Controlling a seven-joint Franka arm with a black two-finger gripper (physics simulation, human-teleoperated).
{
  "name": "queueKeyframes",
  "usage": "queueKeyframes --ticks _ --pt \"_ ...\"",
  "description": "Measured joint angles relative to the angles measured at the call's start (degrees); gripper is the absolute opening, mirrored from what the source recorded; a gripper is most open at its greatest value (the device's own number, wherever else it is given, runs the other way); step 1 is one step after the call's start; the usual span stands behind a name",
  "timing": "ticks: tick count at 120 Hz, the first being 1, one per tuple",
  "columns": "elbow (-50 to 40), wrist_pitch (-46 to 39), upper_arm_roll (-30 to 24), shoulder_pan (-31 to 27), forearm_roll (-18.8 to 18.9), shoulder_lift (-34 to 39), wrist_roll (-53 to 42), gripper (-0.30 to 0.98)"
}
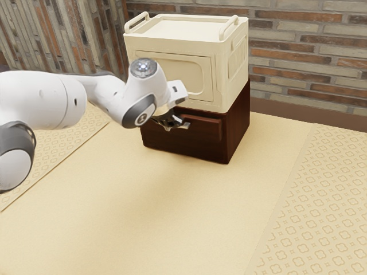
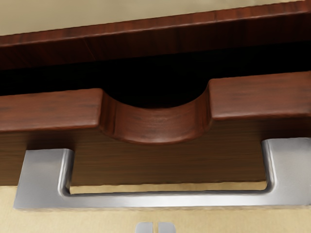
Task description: Push the drawer handle with one arm to close the drawer
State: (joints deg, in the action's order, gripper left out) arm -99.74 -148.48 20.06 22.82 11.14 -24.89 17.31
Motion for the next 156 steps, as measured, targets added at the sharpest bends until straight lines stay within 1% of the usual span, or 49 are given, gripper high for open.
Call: queueKeyframes --ticks 24,41,64,76,82,90,96,98,104,108,113,120,122,126,136,142,156 --pt "1.9 -2.6 -0.5 -0.9 0.5 -1.8 -0.1 -0.1" --pt "3.5 -3.7 -2.2 -2.5 1.3 -3.3 -0.2 -0.1" --pt "3.8 -4.7 -2.4 -3.1 2.6 -3.8 -0.3 -0.09" --pt "3.9 -5.1 -2.7 -3.3 3.0 -4.0 -0.2 -0.11" --pt "2.1 -5.2 -2.7 -3.0 3.0 -3.0 -0.2 -0.1" --pt "-0.5 -4.2 -2.2 -0.4 2.9 -0.2 -0.1 -0.1" --pt "-2.8 -2.7 0.2 4.1 2.9 3.9 -0.1 -0.1" --pt "-3.6 -2.1 2.0 6.5 2.9 5.3 0.0 -0.1" --pt "-5.0 0.5 9.4 16.3 2.8 9.5 0.0 -0.1" --pt "-5.4 2.8 12.4 20.4 2.7 12.3 0.0 -0.1" --pt "-5.7 6.1 14.3 23.1 2.7 15.9 -0.1 -0.1" --pt "-5.6 11.3 15.3 24.5 2.6 20.4 -0.2 -0.09" --pt "-5.6 12.9 15.4 24.7 2.6 21.5 -0.3 -0.08" --pt "-5.4 15.9 15.6 24.9 2.0 23.4 -0.4 0.0" --pt "-3.7 23.7 15.6 24.2 -1.4 25.8 -0.6 0.19" --pt "-2.9 28.1 15.3 23.3 -2.5 26.6 -0.7 0.29" --pt "-2.7 35.5 15.2 23.5 -3.6 27.7 -0.9 0.46"
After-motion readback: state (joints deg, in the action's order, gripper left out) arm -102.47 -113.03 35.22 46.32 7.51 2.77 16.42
